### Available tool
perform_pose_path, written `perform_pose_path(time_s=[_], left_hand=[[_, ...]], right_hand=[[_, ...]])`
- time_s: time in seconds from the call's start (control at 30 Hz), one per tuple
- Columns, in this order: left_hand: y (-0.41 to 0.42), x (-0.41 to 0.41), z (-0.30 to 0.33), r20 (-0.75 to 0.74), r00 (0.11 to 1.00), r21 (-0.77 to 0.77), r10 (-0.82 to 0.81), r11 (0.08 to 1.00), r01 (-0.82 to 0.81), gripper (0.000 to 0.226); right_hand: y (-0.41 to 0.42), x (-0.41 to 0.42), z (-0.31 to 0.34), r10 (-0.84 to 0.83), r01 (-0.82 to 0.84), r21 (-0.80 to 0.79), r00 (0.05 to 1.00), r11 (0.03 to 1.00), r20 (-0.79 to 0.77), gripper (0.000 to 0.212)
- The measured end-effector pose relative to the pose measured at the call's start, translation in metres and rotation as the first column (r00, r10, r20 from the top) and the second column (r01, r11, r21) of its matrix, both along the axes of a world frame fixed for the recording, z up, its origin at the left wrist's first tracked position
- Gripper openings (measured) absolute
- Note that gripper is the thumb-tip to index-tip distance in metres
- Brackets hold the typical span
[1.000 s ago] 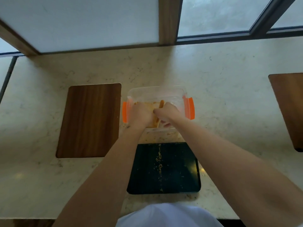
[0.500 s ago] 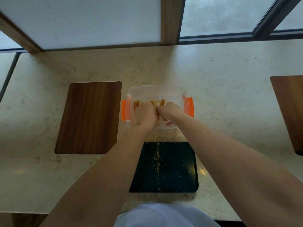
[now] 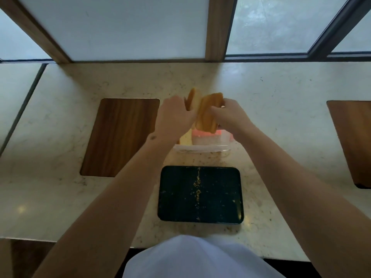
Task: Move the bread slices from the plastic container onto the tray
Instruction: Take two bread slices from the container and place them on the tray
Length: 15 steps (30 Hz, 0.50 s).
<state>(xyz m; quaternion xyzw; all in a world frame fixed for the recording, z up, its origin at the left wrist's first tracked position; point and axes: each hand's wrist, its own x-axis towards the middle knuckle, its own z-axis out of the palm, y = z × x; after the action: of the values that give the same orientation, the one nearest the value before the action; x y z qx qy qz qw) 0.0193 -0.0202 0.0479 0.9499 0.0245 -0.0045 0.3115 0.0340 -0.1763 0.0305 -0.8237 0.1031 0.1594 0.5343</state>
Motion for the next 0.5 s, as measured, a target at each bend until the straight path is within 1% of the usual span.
perform_pose_path(time_s=[0.07,0.13,0.17,0.23,0.3,0.37,0.43,0.5], left_hand=[[0.012,-0.026,0.020,0.066,0.997,-0.072,0.024,0.997,-0.019,0.009],[0.024,-0.057,0.029,0.119,0.992,-0.142,0.048,0.989,-0.031,0.010],[0.029,-0.073,0.030,0.122,0.990,-0.176,0.064,0.984,-0.042,0.013],[0.041,-0.105,0.022,0.073,0.992,-0.228,0.103,0.970,-0.084,0.017],[0.050,-0.135,0.004,-0.026,0.993,-0.276,0.116,0.954,-0.118,0.015],[0.057,-0.163,-0.022,-0.143,0.985,-0.311,0.099,0.940,-0.139,0.010],[0.064,-0.189,-0.050,-0.235,0.967,-0.298,0.098,0.940,-0.168,0.007],[0.072,-0.210,-0.075,-0.292,0.949,-0.269,0.117,0.942,-0.199,0.012]], right_hand=[[-0.005,-0.025,0.020,0.008,-0.013,0.131,0.999,0.991,0.039,0.019],[-0.009,-0.053,0.032,0.027,-0.033,0.253,0.999,0.967,0.031,0.024],[-0.010,-0.067,0.034,0.039,-0.042,0.293,0.999,0.955,0.015,0.024],[-0.009,-0.094,0.028,0.067,-0.056,0.343,0.998,0.938,-0.020,0.018],[-0.004,-0.116,0.013,0.102,-0.070,0.341,0.992,0.937,-0.078,0.017],[0.002,-0.136,-0.011,0.132,-0.069,0.315,0.974,0.946,-0.184,0.019],[0.009,-0.153,-0.037,0.158,-0.085,0.258,0.948,0.962,-0.275,0.024],[0.013,-0.165,-0.061,0.176,-0.123,0.175,0.927,0.977,-0.331,0.025]])
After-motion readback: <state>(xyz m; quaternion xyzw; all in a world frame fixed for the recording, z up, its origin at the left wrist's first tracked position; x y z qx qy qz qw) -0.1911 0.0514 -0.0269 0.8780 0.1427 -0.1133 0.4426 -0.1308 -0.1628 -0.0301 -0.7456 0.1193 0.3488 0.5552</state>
